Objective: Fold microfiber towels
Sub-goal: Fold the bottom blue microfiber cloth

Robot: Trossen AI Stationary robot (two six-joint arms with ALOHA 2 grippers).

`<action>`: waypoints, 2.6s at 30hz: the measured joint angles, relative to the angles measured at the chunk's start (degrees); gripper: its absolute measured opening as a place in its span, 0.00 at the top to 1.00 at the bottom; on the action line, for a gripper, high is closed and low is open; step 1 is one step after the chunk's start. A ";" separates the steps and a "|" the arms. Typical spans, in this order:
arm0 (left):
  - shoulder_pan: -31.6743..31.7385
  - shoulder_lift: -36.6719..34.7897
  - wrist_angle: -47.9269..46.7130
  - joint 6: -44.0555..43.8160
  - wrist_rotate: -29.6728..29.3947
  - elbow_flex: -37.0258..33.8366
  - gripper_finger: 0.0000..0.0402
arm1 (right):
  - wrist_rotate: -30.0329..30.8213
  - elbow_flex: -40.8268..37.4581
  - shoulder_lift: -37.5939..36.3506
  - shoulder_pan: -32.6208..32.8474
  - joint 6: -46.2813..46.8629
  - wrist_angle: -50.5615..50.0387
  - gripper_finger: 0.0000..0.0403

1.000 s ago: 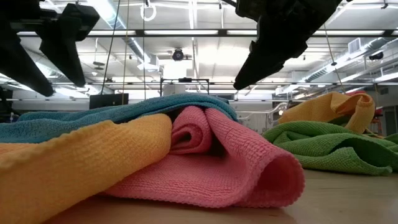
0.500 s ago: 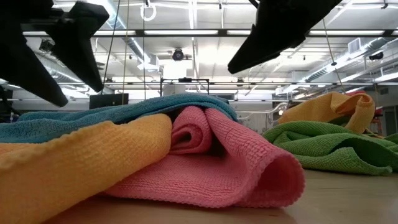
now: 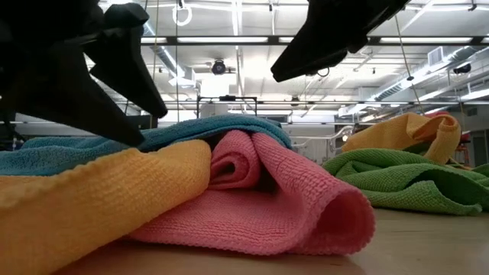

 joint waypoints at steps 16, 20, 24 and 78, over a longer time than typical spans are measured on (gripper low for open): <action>0.48 6.65 5.06 1.97 -3.51 0.04 0.42 | 0.19 0.00 0.00 0.00 -0.08 1.48 0.57; 0.01 6.55 3.66 3.06 -5.95 0.04 0.46 | -1.14 0.00 0.00 0.52 -0.40 2.10 0.57; -0.07 6.32 2.57 3.06 -8.37 0.04 0.54 | -1.86 0.00 0.00 1.39 -1.13 3.69 0.57; 2.62 -5.11 -9.64 -10.14 1.53 4.21 0.95 | 14.68 19.67 26.17 5.95 -18.18 7.74 0.45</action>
